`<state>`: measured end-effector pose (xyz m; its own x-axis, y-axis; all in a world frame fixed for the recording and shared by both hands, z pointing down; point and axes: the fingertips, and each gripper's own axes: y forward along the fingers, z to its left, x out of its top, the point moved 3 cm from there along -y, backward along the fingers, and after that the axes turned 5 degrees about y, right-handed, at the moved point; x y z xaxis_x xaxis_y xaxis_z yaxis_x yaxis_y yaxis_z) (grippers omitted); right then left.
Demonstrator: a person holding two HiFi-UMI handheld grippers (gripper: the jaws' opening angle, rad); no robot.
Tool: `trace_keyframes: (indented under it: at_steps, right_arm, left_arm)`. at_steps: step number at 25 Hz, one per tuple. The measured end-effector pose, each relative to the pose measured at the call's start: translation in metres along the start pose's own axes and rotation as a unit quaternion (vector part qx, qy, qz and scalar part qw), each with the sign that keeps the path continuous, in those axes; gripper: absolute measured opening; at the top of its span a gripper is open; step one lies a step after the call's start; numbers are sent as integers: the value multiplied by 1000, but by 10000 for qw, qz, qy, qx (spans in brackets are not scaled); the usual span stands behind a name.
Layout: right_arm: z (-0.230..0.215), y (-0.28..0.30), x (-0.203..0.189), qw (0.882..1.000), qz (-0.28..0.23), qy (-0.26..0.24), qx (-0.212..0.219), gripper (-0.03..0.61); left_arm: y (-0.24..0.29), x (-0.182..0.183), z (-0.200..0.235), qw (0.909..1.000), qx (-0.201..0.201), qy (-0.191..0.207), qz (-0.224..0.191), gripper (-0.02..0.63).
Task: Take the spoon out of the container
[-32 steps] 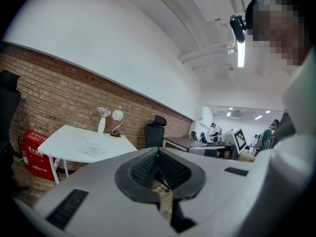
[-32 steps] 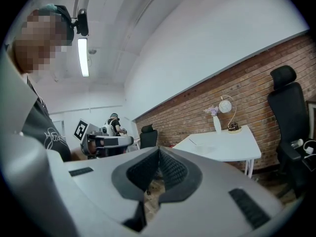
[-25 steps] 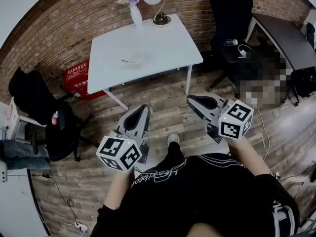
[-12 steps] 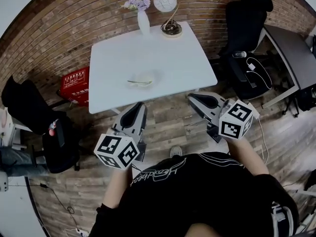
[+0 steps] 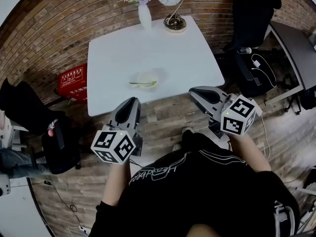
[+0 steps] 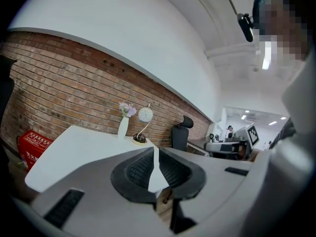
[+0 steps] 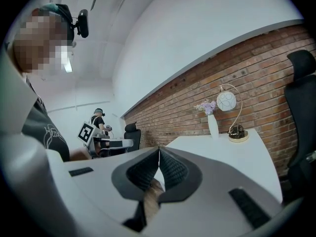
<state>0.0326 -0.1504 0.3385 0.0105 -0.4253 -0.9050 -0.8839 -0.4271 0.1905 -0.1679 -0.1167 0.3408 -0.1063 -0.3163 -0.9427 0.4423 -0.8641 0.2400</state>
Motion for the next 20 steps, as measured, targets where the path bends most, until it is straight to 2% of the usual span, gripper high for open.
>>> trace_keyframes:
  at_steps: [11, 20]
  right_arm:
    - [-51, 45, -1, 9990, 268, 185, 293, -3]
    - [-94, 89, 0, 9969, 507, 385, 470, -3]
  left_arm:
    - [35, -20, 51, 9975, 526, -407, 246, 22]
    - [73, -43, 92, 9922, 786, -789, 567, 133]
